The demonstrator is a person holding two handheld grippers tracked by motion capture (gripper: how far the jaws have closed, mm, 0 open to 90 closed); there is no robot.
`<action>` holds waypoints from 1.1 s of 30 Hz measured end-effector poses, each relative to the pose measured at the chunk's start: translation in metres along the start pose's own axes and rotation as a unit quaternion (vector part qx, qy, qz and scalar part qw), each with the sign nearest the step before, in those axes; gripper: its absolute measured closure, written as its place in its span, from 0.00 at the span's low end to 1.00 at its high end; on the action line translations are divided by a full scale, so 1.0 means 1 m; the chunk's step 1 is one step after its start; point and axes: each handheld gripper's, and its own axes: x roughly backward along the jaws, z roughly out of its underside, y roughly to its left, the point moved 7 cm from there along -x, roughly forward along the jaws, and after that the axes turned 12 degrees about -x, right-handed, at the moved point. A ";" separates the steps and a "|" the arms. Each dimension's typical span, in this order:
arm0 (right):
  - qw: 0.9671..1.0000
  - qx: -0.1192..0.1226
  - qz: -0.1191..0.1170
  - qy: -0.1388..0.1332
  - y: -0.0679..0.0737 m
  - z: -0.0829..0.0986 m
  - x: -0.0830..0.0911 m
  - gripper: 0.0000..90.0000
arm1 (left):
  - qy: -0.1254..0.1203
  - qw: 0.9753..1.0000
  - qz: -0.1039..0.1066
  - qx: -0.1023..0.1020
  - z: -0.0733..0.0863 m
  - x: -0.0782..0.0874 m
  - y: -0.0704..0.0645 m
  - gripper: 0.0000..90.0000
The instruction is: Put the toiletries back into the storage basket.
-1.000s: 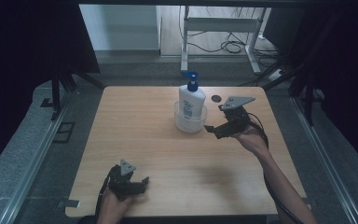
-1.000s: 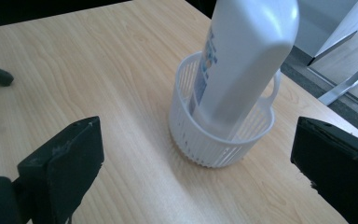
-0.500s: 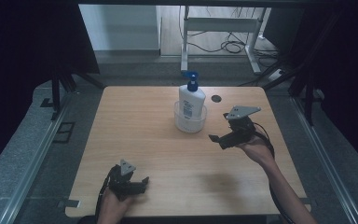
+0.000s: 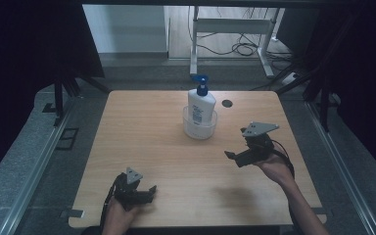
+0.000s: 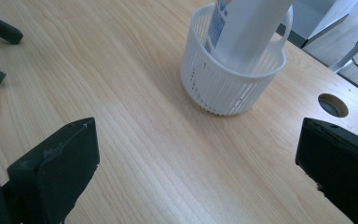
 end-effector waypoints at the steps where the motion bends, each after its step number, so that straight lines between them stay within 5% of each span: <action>1: 1.000 -0.001 -0.001 0.000 0.001 0.002 0.000 0.00 | 0.000 1.000 0.000 0.000 0.000 0.000 0.000 0.12; 16: 1.000 -0.020 -0.002 0.012 0.011 0.058 0.002 0.00 | 0.001 1.000 0.000 0.002 0.000 0.000 0.000 0.12; 33: 0.998 -0.042 0.008 0.051 0.003 0.129 -0.014 0.00 | 0.001 1.000 0.000 0.001 0.000 0.000 0.000 0.12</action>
